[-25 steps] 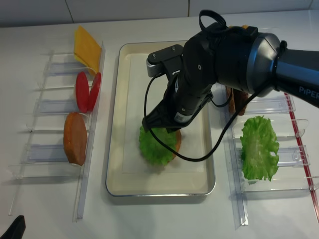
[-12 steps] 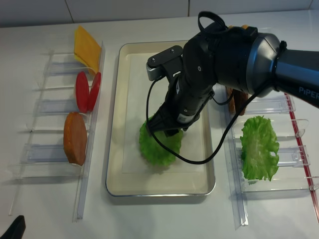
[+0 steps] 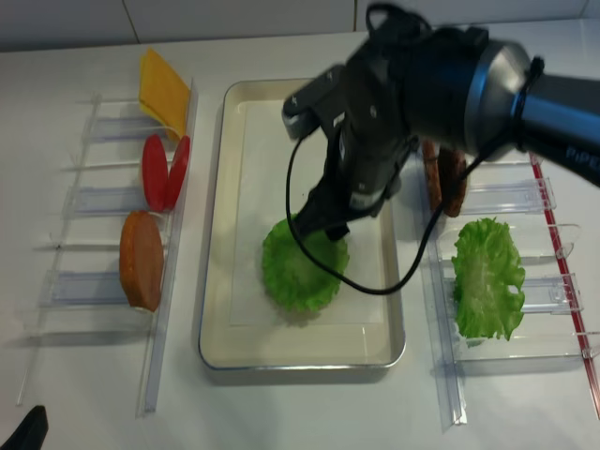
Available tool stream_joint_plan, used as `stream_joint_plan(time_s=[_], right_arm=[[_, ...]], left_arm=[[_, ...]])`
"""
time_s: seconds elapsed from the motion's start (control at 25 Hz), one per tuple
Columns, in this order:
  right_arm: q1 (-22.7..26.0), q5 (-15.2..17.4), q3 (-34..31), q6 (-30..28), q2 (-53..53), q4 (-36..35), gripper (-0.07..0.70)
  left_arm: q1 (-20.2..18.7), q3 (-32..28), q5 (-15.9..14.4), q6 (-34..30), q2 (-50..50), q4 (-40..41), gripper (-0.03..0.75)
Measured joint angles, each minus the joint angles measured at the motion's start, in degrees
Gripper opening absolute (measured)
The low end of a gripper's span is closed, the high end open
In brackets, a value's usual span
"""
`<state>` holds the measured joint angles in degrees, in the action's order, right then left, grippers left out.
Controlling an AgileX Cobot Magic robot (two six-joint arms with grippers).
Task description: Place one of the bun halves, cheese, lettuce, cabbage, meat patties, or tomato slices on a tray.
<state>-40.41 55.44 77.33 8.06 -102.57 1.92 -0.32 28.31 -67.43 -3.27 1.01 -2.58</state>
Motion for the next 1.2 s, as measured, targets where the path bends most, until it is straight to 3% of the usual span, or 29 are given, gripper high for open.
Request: stream_joint_plan(time_s=[0.24, 0.68, 0.96, 1.2], right_arm=[[0.0, 0.92, 1.74, -1.68, 5.86, -0.12, 0.466], [0.0, 5.96, 0.59, -5.62, 23.86, 3.92, 0.466], [0.0, 6.26, -10.04, -8.06, 41.98, 2.5, 0.467], [0.0, 6.85, -24.65, -8.37, 58.64, 2.18, 0.467]], left_arm=[[0.0, 0.0, 0.0, 0.0, 0.0, 0.0, 0.452], [0.0, 0.0, 0.0, 0.0, 0.0, 0.0, 0.452], [0.0, 0.0, 0.0, 0.0, 0.0, 0.0, 0.452], [0.0, 0.0, 0.0, 0.0, 0.0, 0.0, 0.452]])
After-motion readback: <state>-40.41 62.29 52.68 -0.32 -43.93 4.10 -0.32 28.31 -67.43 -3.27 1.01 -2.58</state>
